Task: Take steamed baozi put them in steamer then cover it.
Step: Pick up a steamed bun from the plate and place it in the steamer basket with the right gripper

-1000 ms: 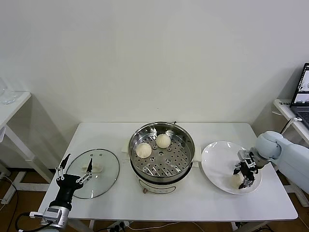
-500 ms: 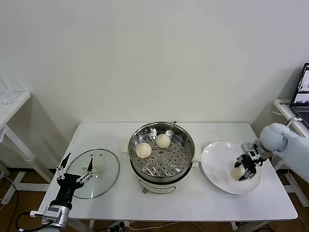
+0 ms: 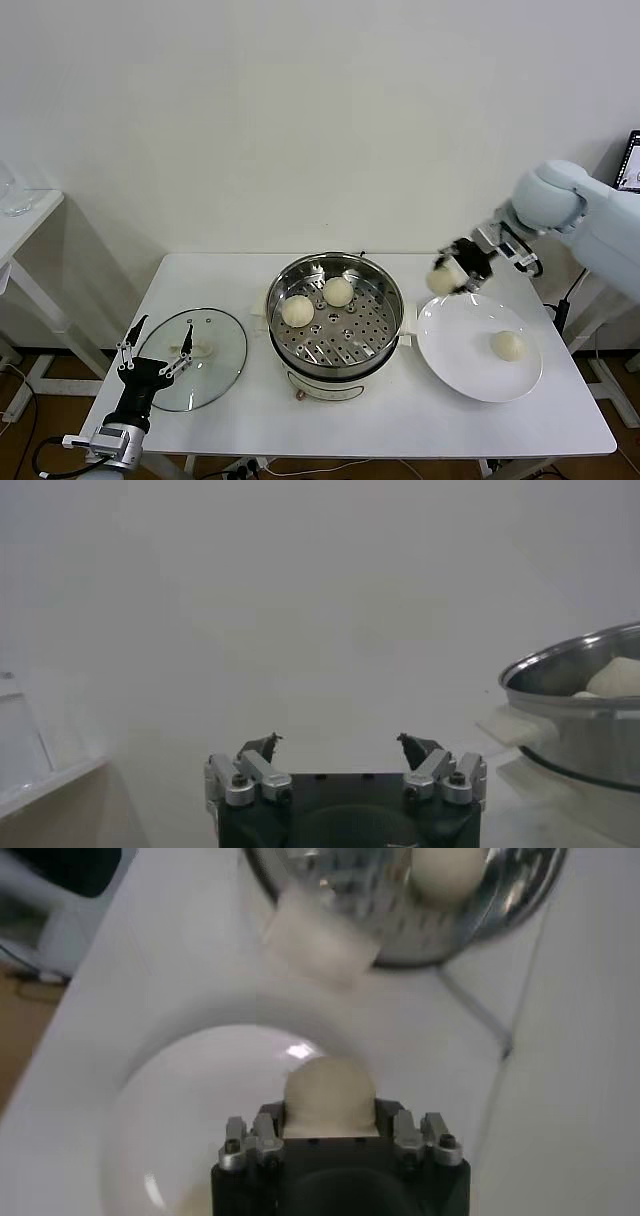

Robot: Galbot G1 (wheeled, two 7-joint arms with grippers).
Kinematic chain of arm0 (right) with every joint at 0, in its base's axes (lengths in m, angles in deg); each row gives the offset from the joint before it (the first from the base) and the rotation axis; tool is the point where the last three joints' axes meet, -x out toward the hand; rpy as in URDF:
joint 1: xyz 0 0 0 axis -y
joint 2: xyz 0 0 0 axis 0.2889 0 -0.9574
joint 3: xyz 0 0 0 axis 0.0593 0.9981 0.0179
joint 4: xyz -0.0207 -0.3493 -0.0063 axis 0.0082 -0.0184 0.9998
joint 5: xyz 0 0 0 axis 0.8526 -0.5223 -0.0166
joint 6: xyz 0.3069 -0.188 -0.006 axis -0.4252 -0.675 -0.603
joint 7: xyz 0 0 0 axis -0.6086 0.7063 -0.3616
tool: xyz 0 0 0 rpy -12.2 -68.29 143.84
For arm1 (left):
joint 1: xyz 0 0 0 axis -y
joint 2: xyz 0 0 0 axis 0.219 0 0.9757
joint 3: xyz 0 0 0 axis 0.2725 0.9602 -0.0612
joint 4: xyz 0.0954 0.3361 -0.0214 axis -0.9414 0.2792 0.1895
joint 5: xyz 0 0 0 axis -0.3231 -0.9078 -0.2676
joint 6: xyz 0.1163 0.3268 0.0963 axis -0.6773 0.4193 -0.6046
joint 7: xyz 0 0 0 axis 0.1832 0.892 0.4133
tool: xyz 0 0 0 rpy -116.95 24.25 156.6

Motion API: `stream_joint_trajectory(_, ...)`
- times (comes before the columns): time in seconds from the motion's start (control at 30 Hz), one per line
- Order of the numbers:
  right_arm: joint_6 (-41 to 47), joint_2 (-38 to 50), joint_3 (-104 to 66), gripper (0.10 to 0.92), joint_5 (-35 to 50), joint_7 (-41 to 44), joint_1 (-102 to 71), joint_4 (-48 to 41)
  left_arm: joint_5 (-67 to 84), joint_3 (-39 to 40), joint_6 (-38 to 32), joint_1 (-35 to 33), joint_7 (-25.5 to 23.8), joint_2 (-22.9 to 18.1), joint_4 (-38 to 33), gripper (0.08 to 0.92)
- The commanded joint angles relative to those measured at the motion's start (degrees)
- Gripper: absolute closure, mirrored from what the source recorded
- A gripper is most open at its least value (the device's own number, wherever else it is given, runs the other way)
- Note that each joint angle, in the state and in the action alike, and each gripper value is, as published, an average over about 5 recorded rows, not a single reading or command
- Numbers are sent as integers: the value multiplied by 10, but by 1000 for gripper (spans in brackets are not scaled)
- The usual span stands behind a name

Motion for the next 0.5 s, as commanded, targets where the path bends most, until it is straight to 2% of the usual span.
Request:
stream_joint_trajectory(0.03, -143, -128, 114, 406, -21, -24, 157, 99, 0, -2, -1, 0, -1, -1, -2, 177)
stream_joint_trajectory(0.23, -183, -185, 164, 406, -48, -43, 143, 97, 0, -4, -2, 0, -1, -1, -2, 177)
stream_joint_trajectory(0.5, -196, -207, 175, 406, -63, -57, 101, 101, 3, -10, -2, 2, -2, 1, 2, 177)
